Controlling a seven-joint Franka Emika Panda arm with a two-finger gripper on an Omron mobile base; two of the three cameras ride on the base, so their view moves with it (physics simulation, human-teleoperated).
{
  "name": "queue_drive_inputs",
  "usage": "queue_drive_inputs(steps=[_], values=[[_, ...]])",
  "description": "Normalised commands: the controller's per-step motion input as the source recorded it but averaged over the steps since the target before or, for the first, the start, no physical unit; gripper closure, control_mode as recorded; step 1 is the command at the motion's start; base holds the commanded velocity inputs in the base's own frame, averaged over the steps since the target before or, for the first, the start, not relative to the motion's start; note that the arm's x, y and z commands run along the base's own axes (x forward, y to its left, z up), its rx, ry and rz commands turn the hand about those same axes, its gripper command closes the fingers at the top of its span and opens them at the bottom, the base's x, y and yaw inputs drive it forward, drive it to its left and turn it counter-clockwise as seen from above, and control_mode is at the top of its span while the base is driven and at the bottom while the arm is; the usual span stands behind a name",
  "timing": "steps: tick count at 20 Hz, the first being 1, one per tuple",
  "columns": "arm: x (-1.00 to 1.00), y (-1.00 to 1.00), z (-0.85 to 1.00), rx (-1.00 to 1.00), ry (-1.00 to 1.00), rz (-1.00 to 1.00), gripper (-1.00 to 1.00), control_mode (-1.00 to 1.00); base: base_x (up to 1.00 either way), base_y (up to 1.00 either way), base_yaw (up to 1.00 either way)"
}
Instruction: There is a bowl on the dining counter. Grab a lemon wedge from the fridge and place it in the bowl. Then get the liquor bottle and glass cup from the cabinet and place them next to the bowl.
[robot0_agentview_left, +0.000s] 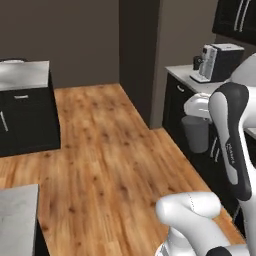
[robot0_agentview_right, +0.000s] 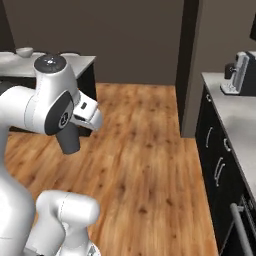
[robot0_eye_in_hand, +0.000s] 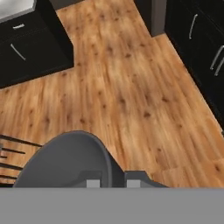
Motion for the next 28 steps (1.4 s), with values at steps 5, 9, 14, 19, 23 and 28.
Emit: queue_drive_inputs(steps=[5, 9, 14, 19, 23, 28], values=[[0.00, 0.00, 0.00, 0.00, 0.00, 0.00, 1.00, 1.00, 1.00, -0.16, 0.23], [0.00, 0.00, 0.00, 0.00, 0.00, 0.00, 1.00, 1.00, 1.00, -0.23, 0.22], [0.00, 0.00, 0.00, 0.00, 0.00, 0.00, 1.00, 1.00, 1.00, -0.21, 0.22], [0.00, 0.00, 0.00, 0.00, 0.00, 0.00, 1.00, 1.00, 1.00, -0.24, 0.21], [0.00, 0.00, 0.00, 0.00, 0.00, 0.00, 1.00, 1.00, 1.00, -0.33, 0.19], [0.00, 0.00, 0.00, 0.00, 0.00, 0.00, 1.00, 1.00, 1.00, -0.34, 0.19]])
